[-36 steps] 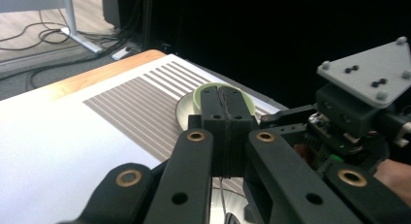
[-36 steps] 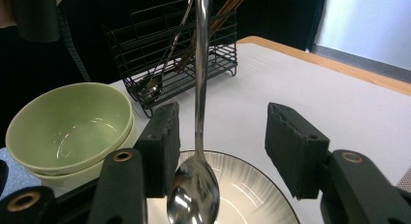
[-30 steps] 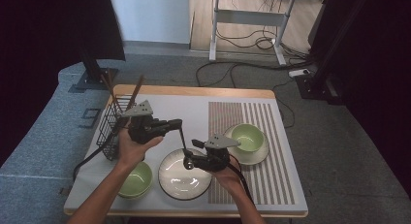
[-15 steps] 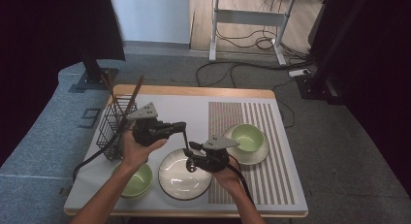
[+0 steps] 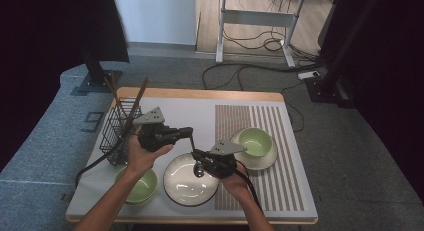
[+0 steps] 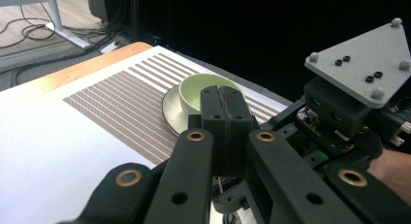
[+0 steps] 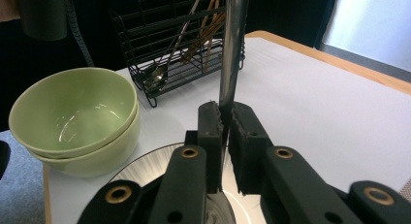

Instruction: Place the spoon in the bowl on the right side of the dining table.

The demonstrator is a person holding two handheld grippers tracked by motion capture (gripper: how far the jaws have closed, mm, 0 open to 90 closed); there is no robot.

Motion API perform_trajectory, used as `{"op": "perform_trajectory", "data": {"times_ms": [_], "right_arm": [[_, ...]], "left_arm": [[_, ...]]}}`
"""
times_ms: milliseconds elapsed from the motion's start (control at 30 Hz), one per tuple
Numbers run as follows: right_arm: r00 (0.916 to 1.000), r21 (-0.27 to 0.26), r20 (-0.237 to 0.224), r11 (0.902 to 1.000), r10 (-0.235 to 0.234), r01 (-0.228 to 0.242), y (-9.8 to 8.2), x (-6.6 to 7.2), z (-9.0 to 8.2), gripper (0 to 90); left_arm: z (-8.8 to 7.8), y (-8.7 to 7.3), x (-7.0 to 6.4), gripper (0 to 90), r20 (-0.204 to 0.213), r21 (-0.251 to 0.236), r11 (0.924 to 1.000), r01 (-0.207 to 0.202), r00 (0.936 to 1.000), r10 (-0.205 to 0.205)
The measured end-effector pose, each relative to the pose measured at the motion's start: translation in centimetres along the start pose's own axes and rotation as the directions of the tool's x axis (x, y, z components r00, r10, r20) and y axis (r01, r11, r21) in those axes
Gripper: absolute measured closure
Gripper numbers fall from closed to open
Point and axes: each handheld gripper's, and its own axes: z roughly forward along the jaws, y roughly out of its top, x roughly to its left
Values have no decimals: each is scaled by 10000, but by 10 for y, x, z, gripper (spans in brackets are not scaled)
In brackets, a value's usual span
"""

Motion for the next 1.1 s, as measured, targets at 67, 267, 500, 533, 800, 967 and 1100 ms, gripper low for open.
{"op": "perform_trajectory", "data": {"times_ms": [67, 267, 500, 533, 800, 967, 1100], "right_arm": [[10000, 6, 1, 10000, 10, -10, 0, 0, 0, 844], [10000, 40, 31, 10000, 38, -38, 0, -1, -1, 848], [9998, 154, 74, 9997, 163, -164, -2, -3, -1, 864], [9998, 165, 50, 9997, 183, -184, -2, -3, -2, 869], [9995, 180, 38, 9993, 317, -318, -2, -7, -4, 895], [9987, 72, 210, 9989, 454, -455, -2, -12, -8, 895], [9979, 42, 393, 9987, 514, -516, -3, -17, -12, 894]], "left_arm": [[0, 0, 0, 900, 13, -8, 10000, 12, 10000, -12], [1, -1, 0, 896, 45, 13, 10000, -36, 10000, 36], [3, -3, -1, 865, 219, 35, 10000, -58, 9997, 57], [3, -3, -1, 854, 238, 38, 10000, -34, 9997, 34], [-2, -1, -1, 693, 226, -301, 9995, 11, 9997, -4], [-9, 0, -1, 624, -66, -296, 9994, -172, 9998, 170], [-16, -2, 1, 569, -410, -337, 9994, -36, 9992, 23]]}}
